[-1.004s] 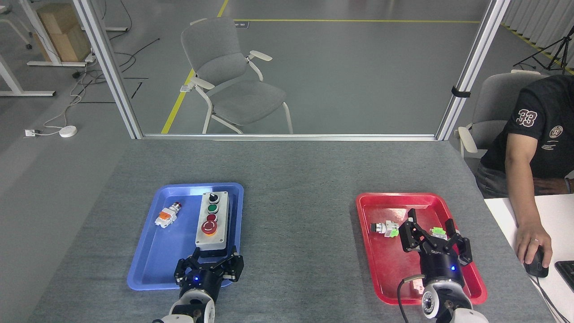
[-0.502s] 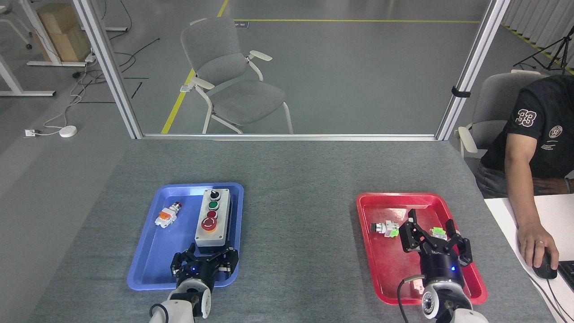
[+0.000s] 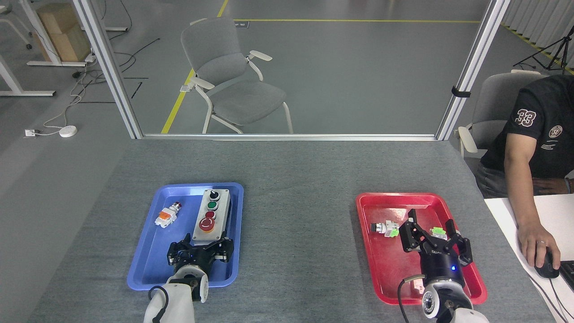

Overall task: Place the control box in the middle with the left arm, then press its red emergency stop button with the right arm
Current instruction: 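Lift the control box with the left gripper and carry it toward the table middle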

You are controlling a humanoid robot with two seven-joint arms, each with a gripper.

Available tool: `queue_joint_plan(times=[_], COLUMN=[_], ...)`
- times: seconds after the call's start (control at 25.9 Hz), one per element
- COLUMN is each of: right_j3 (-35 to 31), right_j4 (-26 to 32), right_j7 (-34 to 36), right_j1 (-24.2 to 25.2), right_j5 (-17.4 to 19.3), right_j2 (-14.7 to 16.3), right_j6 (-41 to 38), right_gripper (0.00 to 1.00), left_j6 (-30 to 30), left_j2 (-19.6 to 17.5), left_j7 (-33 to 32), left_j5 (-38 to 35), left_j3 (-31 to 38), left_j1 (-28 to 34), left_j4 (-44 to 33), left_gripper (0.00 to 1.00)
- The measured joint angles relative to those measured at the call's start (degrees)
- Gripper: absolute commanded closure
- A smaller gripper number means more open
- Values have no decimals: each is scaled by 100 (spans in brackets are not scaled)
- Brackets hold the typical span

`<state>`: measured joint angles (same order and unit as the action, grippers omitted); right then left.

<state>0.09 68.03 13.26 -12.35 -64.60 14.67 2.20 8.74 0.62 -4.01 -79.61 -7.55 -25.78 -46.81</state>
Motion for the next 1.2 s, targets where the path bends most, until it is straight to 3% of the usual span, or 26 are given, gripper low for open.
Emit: queue_joint_plan(times=[0.31,0.46,0.62,0.77,1.2], right_j3=[0,0,0,0,0], right_j4=[0,0,0,0,0], right_j7=[-8,-15,-24,-27,-43], right_j1=[-4,-4,-4,-5,-12], right_j5=[0,0,5,8,9], right_j2=[0,0,0,0,0], right_j6=[1,5,10,10,10], right_gripper=[2,2,2,2,2], left_j6=[-54,-101,-214,-420,-859], left_j2=[41,43,40,6,-178], left_j7=[60,69,70,67,-6], left_j5=[16,16,25,57,997], left_j3=[0,-1,-1,0,119], left_j1=[-227,-267,-321,-351,-317], left_j4=[319,353,441,505,4], left_gripper=[2,9,34,100,100])
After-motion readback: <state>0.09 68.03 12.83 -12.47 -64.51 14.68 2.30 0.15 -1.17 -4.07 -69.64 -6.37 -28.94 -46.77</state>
